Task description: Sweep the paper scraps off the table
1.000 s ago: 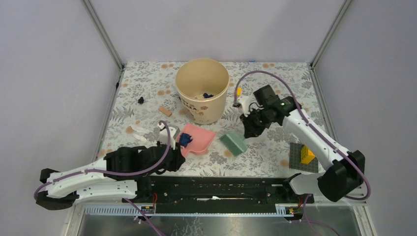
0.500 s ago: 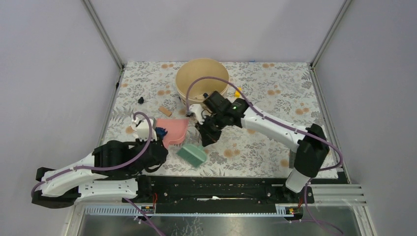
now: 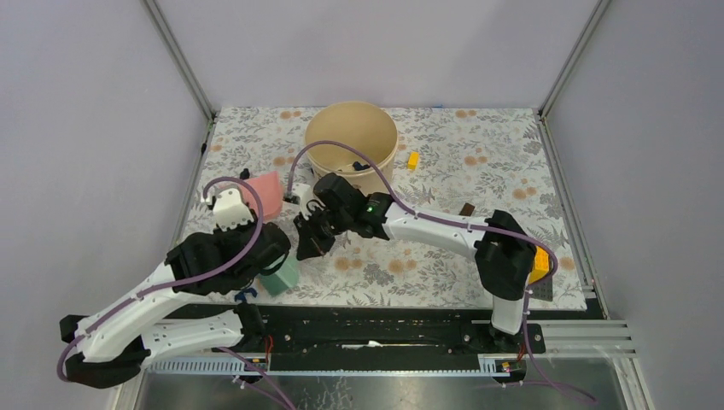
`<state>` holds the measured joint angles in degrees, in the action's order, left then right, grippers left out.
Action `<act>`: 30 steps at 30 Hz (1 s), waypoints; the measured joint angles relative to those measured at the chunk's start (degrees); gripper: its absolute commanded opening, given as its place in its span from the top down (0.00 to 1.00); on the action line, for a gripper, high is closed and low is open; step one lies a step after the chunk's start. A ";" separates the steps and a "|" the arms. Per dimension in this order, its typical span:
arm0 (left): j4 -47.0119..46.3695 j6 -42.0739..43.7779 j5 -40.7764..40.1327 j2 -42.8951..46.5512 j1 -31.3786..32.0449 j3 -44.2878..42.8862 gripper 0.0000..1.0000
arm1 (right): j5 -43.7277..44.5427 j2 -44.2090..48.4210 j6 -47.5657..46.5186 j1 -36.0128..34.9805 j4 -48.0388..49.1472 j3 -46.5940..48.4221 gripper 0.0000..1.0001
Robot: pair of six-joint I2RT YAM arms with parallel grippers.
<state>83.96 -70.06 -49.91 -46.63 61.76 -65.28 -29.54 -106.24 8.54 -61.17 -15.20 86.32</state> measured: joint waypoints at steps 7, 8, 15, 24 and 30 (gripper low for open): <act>0.15 -0.07 -7.67 0.15 -8.04 -0.52 1.00 | 0.70 -5.14 15.67 -0.28 17.90 -0.55 1.00; 0.20 -0.07 -8.83 0.17 -9.01 -0.59 1.00 | 1.46 -6.69 18.10 -0.35 19.23 0.26 1.00; 0.22 -0.35 -14.12 -0.22 -11.26 -0.59 1.00 | 8.61 -20.22 28.37 -0.50 20.55 12.87 1.00; -0.07 -0.48 -16.87 -2.27 -11.32 1.25 1.00 | 13.75 -35.93 39.82 -0.50 17.97 35.76 1.00; -1.09 -0.46 -16.98 -2.29 -11.32 1.27 1.00 | 20.90 -40.41 44.48 -1.27 12.00 43.25 1.00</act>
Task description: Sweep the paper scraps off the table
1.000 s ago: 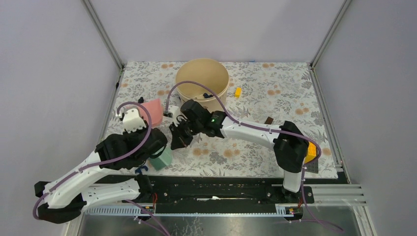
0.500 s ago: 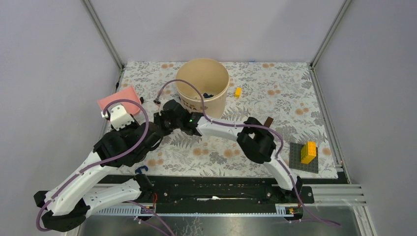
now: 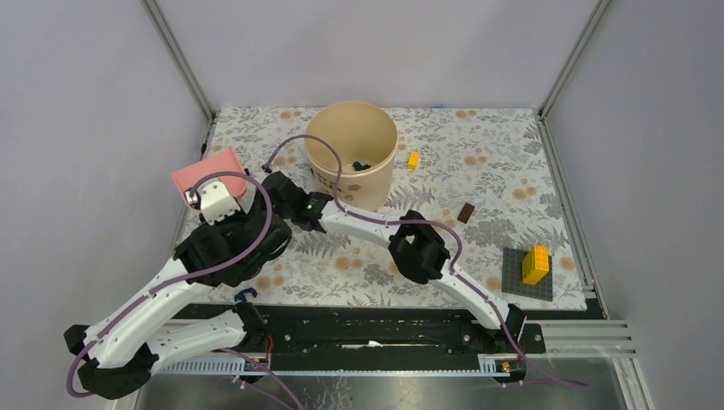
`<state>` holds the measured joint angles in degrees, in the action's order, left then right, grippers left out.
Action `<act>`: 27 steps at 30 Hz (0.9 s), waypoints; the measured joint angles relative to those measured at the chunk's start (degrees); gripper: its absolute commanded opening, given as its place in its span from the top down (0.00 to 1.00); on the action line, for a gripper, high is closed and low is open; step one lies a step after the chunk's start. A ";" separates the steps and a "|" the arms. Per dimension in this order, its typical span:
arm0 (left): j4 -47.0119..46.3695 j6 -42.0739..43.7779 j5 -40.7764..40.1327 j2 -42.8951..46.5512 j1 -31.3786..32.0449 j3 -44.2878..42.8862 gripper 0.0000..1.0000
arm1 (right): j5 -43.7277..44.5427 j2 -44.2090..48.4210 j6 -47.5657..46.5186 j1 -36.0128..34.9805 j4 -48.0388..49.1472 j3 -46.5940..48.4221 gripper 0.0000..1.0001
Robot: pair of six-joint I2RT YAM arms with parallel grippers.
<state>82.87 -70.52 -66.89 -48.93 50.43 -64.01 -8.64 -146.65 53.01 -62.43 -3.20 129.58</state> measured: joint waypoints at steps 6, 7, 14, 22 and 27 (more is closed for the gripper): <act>-0.57 0.90 0.00 1.38 0.00 0.00 1.00 | 6.05 -0.46 2.99 -1.66 -5.25 0.66 1.00; -0.74 1.29 0.02 1.70 0.00 0.00 1.00 | 7.04 -0.46 3.30 -1.84 -6.03 0.66 1.00; -3.28 4.00 -0.02 1.95 -0.04 0.00 1.00 | 10.29 3.06 4.46 -2.03 -7.56 -4.74 1.00; -8.02 8.79 0.31 2.05 -0.04 0.13 1.00 | 10.60 21.90 4.17 0.17 -8.28 -30.49 1.00; -12.07 12.59 0.94 2.80 -0.04 1.64 1.00 | 11.06 35.76 2.36 2.95 -4.70 -49.42 1.00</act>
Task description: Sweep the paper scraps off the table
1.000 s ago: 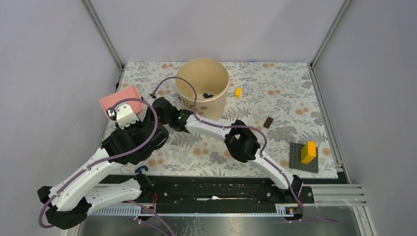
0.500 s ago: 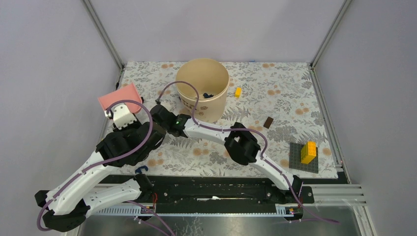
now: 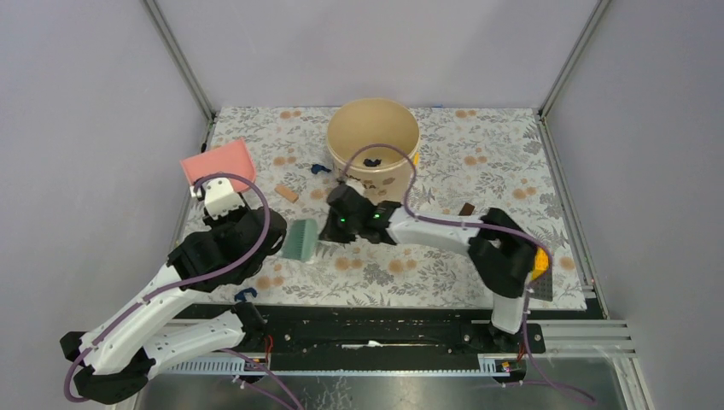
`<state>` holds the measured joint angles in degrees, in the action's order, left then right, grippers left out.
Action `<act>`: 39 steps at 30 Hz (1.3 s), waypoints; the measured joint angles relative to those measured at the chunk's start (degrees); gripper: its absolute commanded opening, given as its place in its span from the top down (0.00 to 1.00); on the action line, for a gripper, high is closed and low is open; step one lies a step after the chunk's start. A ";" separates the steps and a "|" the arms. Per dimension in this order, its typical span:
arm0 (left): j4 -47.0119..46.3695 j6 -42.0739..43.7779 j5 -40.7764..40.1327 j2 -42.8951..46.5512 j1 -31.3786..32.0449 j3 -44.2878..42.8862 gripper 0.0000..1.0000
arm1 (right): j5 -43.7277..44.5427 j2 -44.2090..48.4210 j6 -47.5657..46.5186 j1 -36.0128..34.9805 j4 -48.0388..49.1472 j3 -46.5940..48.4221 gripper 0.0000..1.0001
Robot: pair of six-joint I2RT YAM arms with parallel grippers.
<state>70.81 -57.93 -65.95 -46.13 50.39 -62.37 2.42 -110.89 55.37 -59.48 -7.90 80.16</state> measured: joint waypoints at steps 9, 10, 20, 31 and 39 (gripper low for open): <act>-5.29 7.21 1.73 -3.58 -0.04 0.11 1.00 | -0.66 15.52 -11.72 6.10 -1.90 -16.20 1.00; -5.81 7.67 2.14 -4.31 -0.04 0.11 1.00 | -1.05 16.46 -13.07 6.43 -1.62 -17.62 1.00; -12.85 14.71 8.11 -4.72 -0.07 1.18 1.00 | -0.74 26.86 -27.04 7.17 -7.10 -22.71 1.00; -14.60 19.91 28.00 -6.93 -0.07 4.46 1.00 | -5.25 35.82 -40.72 22.58 -24.50 -22.49 1.00; -17.42 22.29 41.88 -8.83 1.99 7.69 1.00 | -8.11 47.74 -50.82 24.79 -34.23 -20.28 1.00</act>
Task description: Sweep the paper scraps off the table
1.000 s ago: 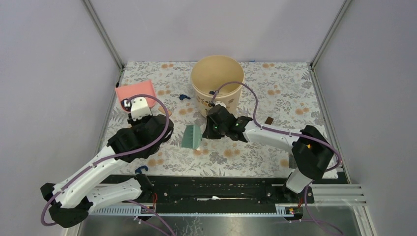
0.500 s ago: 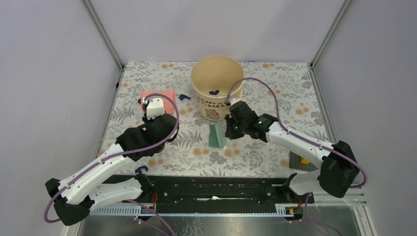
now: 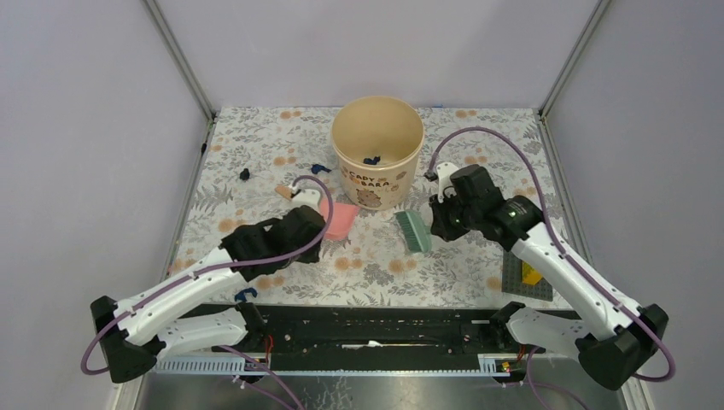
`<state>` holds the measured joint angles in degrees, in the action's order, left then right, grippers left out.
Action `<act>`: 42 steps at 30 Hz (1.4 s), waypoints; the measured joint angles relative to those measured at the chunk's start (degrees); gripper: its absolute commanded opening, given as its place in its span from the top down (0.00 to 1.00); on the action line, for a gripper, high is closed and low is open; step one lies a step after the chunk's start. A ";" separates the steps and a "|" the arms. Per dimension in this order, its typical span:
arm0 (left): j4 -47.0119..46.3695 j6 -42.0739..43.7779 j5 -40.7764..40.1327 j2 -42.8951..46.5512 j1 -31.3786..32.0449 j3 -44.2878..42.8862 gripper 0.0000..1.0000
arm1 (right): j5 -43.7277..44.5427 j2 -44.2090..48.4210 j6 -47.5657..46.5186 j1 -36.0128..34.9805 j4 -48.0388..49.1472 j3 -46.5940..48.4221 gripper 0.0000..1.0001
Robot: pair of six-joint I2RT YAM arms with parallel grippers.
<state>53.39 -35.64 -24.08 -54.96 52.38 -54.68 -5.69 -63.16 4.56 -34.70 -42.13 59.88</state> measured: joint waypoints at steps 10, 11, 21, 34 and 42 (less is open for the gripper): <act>-6.95 -1.33 4.85 -5.11 12.02 4.92 1.00 | 5.68 2.25 -14.91 1.11 -6.86 7.48 1.00; -7.48 -1.44 4.96 -6.12 13.16 4.94 1.00 | 6.71 2.05 -15.85 1.11 -7.15 7.48 1.00; -11.17 -1.44 6.97 -18.34 21.05 4.92 1.00 | 19.85 -1.09 -28.85 1.33 -2.10 2.54 1.00; -16.22 -1.20 8.24 -27.58 21.00 2.49 1.00 | 3.96 -9.77 -30.75 -0.04 0.74 2.27 1.00; -19.21 -0.76 9.07 -31.61 19.71 1.11 1.00 | -5.90 -9.94 -27.08 -5.90 -1.97 2.54 1.00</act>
<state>34.17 -36.40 -15.00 -86.56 72.10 -53.56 -11.60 -73.10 -22.52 -40.60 -44.10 62.41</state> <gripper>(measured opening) 0.334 0.115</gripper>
